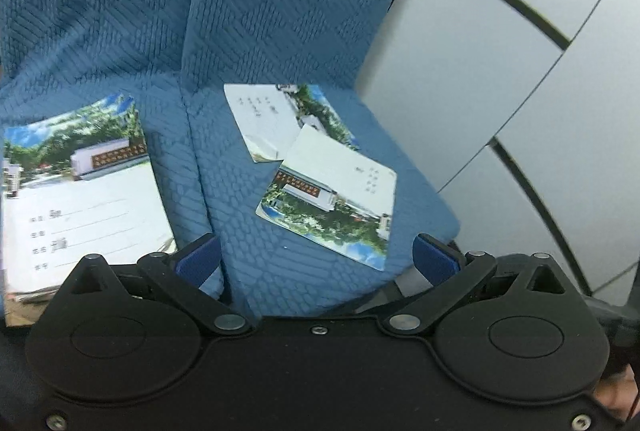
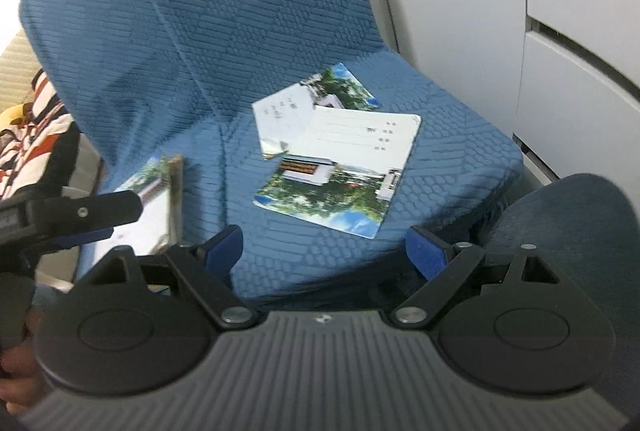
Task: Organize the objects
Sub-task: 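Move both grippers down to the edge of a loose postcard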
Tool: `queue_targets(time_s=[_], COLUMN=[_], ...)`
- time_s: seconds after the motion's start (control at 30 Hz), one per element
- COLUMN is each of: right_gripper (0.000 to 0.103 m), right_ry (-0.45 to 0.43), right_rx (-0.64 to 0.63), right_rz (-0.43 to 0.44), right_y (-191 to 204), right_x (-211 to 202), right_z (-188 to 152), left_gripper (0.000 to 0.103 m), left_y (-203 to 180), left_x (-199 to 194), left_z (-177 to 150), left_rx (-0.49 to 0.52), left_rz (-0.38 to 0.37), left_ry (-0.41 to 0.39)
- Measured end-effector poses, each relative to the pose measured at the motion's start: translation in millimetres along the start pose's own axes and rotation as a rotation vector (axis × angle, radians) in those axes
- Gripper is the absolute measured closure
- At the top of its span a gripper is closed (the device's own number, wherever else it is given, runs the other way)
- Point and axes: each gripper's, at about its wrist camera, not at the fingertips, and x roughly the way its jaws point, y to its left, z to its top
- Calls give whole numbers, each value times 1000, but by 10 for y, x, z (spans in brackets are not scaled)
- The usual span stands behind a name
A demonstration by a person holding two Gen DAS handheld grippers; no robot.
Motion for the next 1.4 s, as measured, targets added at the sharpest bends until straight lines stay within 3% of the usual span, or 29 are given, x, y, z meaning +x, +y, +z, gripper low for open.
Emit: queue_targets(time_s=[0.53, 0.6, 0.63, 0.7, 0.77, 0.9, 1.03, 1.1, 1.4], right_gripper=[14, 19, 28, 34, 46, 51, 53, 53, 51], right_ry=[15, 26, 35, 51, 66, 79, 78, 71, 57], right_rx=[52, 42, 40, 33, 25, 6, 17, 22, 8], right_rz=[-11, -17, -15, -17, -33, -77, -99, -101, -79], right_y=[-309, -302, -297, -282, -259, -250, -283, -286, -280], right_x=[761, 854, 903, 995, 1082, 1216, 1296, 1325, 1390], right_z=[-80, -69, -62, -62, -56, -43, -30, -18, 22], left_gripper=[1, 1, 1, 2, 5, 11, 33, 35, 37], left_y=[137, 152, 158, 156, 161, 209, 261, 278, 252], left_x=[1134, 1239, 1288, 1404, 1510, 1695, 1846, 1901, 1955], left_z=[163, 182, 191, 208, 221, 247, 277, 292, 307], left_rx=[19, 23, 25, 40, 48, 42, 39, 31, 58], left_rz=[-1, -10, -18, -16, -15, -10, -19, 6, -6], left_ry=[67, 69, 73, 90, 110, 140, 170, 173, 160])
